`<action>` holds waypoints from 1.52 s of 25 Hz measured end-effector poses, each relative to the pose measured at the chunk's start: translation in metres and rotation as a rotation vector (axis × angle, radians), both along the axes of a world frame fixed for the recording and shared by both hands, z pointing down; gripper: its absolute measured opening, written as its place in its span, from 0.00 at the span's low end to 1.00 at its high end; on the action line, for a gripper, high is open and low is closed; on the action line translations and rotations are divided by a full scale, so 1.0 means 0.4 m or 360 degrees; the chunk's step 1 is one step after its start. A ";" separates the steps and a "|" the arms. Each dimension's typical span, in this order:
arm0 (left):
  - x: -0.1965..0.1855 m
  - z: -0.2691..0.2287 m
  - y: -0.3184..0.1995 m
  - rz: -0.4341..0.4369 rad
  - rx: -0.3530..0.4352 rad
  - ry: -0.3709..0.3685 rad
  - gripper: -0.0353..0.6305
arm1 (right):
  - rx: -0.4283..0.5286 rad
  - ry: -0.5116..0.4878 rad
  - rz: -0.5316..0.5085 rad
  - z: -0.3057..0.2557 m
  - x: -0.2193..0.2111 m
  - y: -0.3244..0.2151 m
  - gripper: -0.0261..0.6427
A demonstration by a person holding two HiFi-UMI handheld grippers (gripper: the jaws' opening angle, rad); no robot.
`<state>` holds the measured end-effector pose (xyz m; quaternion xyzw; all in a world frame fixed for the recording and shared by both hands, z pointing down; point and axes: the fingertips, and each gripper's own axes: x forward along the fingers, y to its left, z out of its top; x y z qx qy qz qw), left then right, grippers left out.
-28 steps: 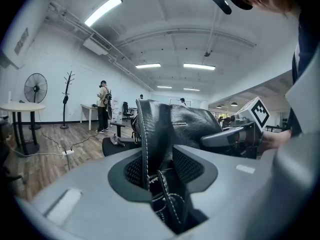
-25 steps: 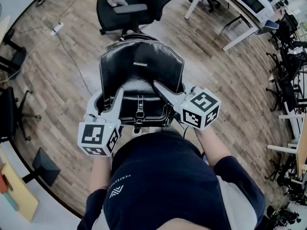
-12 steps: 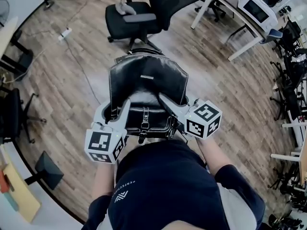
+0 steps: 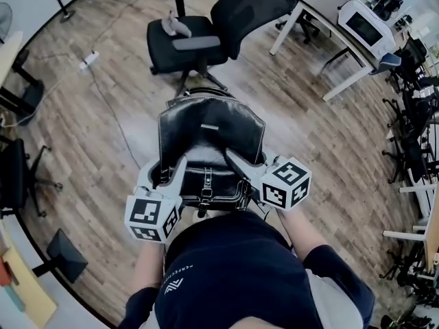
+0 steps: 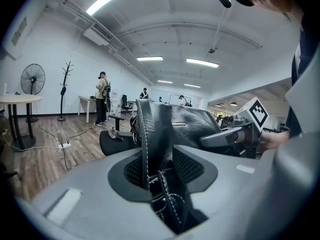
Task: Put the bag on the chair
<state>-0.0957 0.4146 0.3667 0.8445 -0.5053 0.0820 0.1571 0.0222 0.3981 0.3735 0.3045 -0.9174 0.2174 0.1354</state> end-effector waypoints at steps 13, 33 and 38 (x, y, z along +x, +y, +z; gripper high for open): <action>0.079 -0.016 -0.288 -0.0099 -0.0019 -0.0043 0.28 | -0.0032 -0.0061 -0.0099 -0.006 0.074 -0.310 0.14; 0.080 -0.028 -0.660 -0.0074 -0.0021 -0.0044 0.27 | -0.0015 -0.0037 -0.0073 -0.019 0.073 -0.680 0.14; 0.052 -0.082 -0.800 -0.0043 0.0011 -0.0029 0.27 | 0.0024 -0.0034 -0.0082 -0.071 0.043 -0.821 0.14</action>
